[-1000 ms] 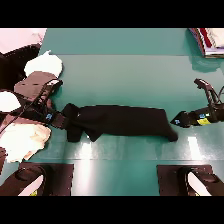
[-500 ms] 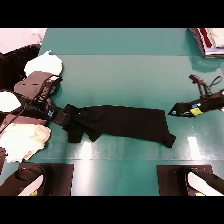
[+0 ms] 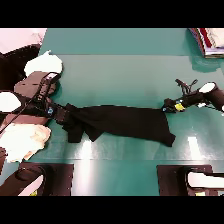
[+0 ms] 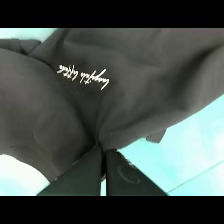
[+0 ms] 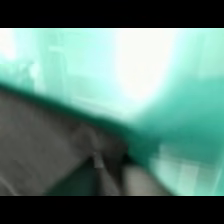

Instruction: Fold the shirts.

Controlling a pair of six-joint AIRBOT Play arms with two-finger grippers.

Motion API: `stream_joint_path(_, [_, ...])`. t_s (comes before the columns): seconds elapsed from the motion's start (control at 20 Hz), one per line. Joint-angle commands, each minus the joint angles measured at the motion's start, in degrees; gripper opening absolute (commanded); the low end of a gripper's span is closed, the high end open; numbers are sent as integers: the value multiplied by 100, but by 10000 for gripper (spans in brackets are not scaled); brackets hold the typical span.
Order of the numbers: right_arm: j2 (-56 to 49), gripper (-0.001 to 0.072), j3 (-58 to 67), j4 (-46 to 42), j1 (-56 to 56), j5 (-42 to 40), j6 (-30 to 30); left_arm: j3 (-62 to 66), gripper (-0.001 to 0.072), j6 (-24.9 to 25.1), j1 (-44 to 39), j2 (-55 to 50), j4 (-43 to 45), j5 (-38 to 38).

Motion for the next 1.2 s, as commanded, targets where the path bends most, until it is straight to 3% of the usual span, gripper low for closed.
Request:
stream_joint_path(0.0, [-181, 15, 466, 269, 297, -63, -435, 50, 23, -361, -2, 2, 83, 122])
stream_joint_path(0.15, [586, 14, 1174, 245, 339, -55, -433, 1049, 23, -758, -2, 184, 911, -188])
stream_joint_path(0.3, [1770, 14, 2284, 258, 66, 286, -431, 2909, 23, -772, -2, 428, 1556, -793])
stream_joint_path(0.5, [3005, 14, 3445, 251, -306, 717, -321, 5224, 23, -774, -2, 459, 1375, -1322])
stream_joint_path(0.75, [3681, 14, 4354, 251, -1069, 1421, -72, 6800, 23, -798, -2, 459, 992, -1495])
stream_joint_path(0.95, [3600, 14, 4695, 256, -1626, 1773, 219, 6837, 23, -822, -2, 459, 739, -1788])
stream_joint_path(1.15, [2800, 14, 4120, 247, -1228, 2358, 737, 4944, 23, -723, -2, 299, 765, -2439])
